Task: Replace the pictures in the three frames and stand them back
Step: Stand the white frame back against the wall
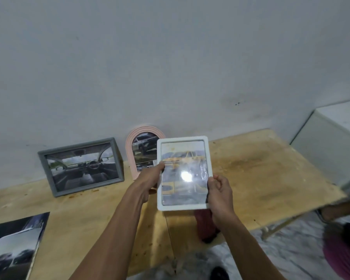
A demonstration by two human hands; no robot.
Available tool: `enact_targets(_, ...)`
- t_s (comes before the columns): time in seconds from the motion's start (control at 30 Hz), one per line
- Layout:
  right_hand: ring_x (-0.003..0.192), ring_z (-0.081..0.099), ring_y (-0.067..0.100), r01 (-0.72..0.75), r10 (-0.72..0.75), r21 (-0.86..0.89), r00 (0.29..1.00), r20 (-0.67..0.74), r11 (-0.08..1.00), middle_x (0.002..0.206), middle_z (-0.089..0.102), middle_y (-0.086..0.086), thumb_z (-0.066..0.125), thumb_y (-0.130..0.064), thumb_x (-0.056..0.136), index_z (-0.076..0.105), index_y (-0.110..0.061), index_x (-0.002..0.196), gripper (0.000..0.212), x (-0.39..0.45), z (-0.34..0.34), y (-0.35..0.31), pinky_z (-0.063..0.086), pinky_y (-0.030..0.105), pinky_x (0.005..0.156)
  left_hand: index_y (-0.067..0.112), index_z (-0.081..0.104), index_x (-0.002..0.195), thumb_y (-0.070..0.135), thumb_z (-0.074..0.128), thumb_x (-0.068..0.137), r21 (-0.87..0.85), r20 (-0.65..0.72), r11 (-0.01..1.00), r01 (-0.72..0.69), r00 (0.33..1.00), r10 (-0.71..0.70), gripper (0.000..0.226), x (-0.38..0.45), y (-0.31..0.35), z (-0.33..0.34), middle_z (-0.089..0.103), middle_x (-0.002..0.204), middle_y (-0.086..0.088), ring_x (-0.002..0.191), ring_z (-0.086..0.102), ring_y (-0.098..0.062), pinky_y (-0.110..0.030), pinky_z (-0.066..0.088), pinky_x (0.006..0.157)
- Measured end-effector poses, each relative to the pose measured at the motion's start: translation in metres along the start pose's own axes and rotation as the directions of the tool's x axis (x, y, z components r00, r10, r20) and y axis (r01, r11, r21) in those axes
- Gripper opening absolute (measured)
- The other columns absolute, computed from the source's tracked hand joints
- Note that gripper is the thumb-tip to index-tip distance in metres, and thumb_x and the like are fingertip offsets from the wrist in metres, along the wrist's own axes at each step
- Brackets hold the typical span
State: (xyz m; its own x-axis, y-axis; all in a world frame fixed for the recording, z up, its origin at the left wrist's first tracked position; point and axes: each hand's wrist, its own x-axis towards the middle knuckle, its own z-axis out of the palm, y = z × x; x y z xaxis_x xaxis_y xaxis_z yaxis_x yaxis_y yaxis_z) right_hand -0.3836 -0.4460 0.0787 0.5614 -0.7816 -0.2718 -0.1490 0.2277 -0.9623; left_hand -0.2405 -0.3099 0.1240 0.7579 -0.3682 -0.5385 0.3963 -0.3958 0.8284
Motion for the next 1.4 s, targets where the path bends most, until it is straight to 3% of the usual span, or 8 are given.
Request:
enact_targets(0.27,0.090,0.061,0.020,0.075,-0.073,-0.038,0.996,0.056,0.996,0.095,0.061,0.000,0.050,-0.022,0.101,0.053,-0.011,0.120,0.022,0.074,-0.027,-0.009,0.052,0.037,0.080,0.010,0.068,0.108,0.058,0.047,0.091,0.126,0.048,0.992,0.028,0.998,-0.034,0.056,0.048,0.023,0.030,0.074,0.091,-0.014,0.083,0.064,-0.029,-0.041,0.051,0.081)
enact_targets(0.4,0.095,0.066,0.031,0.066,-0.057,-0.038,0.976,0.210,0.997,0.102,0.068,0.010,0.048,-0.017,0.102,0.053,-0.014,0.120,0.019,0.116,-0.039,-0.017,0.056,0.049,0.083,0.016,0.071,0.118,0.063,0.038,0.098,-0.197,0.088,0.980,0.029,0.996,-0.012,0.061,0.062,0.047,0.064,0.073,0.110,-0.018,0.109,0.067,-0.039,-0.053,0.053,0.096)
enact_targets(0.6,0.088,0.070,0.030,-0.013,0.090,-0.170,0.888,0.451,0.985,0.107,0.068,0.015,0.047,-0.029,0.100,0.054,-0.024,0.115,0.018,0.194,-0.055,-0.049,0.057,0.049,0.075,0.017,0.076,0.114,0.071,0.026,0.097,-0.446,0.005,0.894,-0.037,0.999,0.044,0.075,0.095,0.065,0.110,0.072,0.113,-0.022,0.104,0.070,-0.040,-0.058,0.051,0.098)
enact_targets(0.83,0.096,0.069,0.032,-0.080,0.211,-0.295,0.871,0.444,0.952,0.104,0.071,0.012,0.044,-0.088,0.073,0.066,-0.014,0.106,0.085,0.273,-0.020,-0.092,0.055,0.050,0.089,0.013,0.067,0.128,0.072,0.029,0.095,-0.475,-0.091,0.871,-0.121,0.992,0.089,0.078,0.130,0.074,0.145,0.069,0.119,-0.024,0.109,0.068,-0.040,-0.057,0.049,0.100)
enact_targets(1.03,0.122,0.057,0.028,-0.168,0.252,-0.217,0.853,0.456,0.962,0.133,0.061,0.007,0.041,-0.102,0.053,0.052,-0.021,0.139,0.119,0.307,0.002,-0.080,0.037,0.047,0.111,0.012,0.062,0.133,0.085,0.046,0.078,-0.419,-0.147,0.903,-0.092,0.989,0.033,0.092,0.169,0.074,0.141,0.069,0.122,-0.021,0.109,0.068,-0.038,-0.053,0.051,0.100)
enact_targets(1.1,0.123,0.053,0.018,-0.125,0.196,-0.184,0.873,0.447,0.975,0.137,0.055,-0.002,0.041,-0.094,0.066,0.053,-0.015,0.138,0.108,0.308,0.008,-0.080,0.036,0.037,0.109,0.009,0.064,0.130,0.092,0.045,0.072,-0.421,-0.172,0.903,-0.084,0.985,0.012,0.103,0.188,0.067,0.140,0.068,0.121,-0.024,0.109,0.068,-0.039,-0.052,0.050,0.100)
enact_targets(1.3,0.080,0.063,0.010,-0.085,0.144,-0.178,0.925,0.351,0.980,0.086,0.069,-0.001,0.049,-0.066,0.089,0.071,-0.011,0.086,0.059,0.334,0.026,-0.054,0.047,0.019,0.068,0.005,0.070,0.121,0.090,0.050,0.071,-0.474,-0.206,0.877,-0.086,0.978,-0.016,0.100,0.224,0.055,0.142,0.068,0.118,-0.026,0.110,0.067,-0.042,-0.055,0.048,0.101)
enact_targets(1.4,0.069,0.062,0.009,-0.024,0.085,-0.191,0.944,0.319,0.981,0.071,0.067,-0.006,0.050,-0.064,0.090,0.068,-0.013,0.075,0.057,0.346,0.035,-0.046,0.049,0.024,0.064,0.004,0.069,0.122,0.082,0.044,0.082,-0.516,-0.188,0.850,-0.109,0.982,0.012,0.091,0.236,0.053,0.144,0.068,0.119,-0.027,0.111,0.066,-0.043,-0.057,0.048,0.102)
